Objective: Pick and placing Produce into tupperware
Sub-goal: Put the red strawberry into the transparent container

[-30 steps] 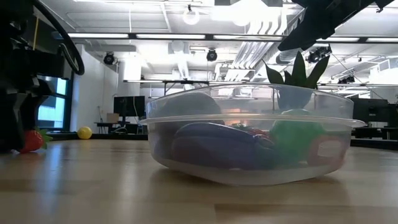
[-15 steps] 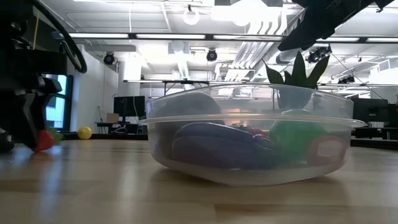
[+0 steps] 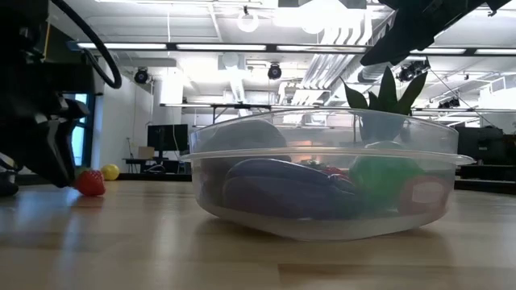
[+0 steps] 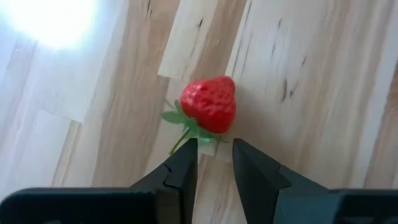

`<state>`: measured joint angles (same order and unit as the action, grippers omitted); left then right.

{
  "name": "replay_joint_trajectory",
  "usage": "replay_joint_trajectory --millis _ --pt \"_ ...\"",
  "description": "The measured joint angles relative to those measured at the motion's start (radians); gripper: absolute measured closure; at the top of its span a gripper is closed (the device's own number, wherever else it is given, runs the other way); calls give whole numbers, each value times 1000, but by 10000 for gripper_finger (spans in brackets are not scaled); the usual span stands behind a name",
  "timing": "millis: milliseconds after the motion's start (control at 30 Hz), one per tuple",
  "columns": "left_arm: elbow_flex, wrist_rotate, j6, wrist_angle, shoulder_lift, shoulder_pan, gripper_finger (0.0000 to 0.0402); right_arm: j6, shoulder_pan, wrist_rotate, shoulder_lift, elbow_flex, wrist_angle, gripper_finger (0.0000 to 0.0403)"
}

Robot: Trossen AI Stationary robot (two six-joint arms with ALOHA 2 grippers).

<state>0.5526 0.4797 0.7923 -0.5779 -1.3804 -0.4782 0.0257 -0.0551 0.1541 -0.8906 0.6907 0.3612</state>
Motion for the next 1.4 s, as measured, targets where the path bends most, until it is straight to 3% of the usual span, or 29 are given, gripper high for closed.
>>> replay_joint_trajectory --millis 167,467,833,1167,1400 --pt "0 33 -18 -9 0 0 272 0 0 0 0 0 1 377" --pt "1 46 -257 -16 19 0 181 0 0 0 0 0 1 377" --pt "4 91 -566 -12 97 17 175 0 0 0 0 0 1 377" --pt "6 -170 -1030 70 97 191 186 0 0 0 0 0 1 377" --pt "6 -339 -1194 70 96 332 190 0 0 0 0 0 1 377"
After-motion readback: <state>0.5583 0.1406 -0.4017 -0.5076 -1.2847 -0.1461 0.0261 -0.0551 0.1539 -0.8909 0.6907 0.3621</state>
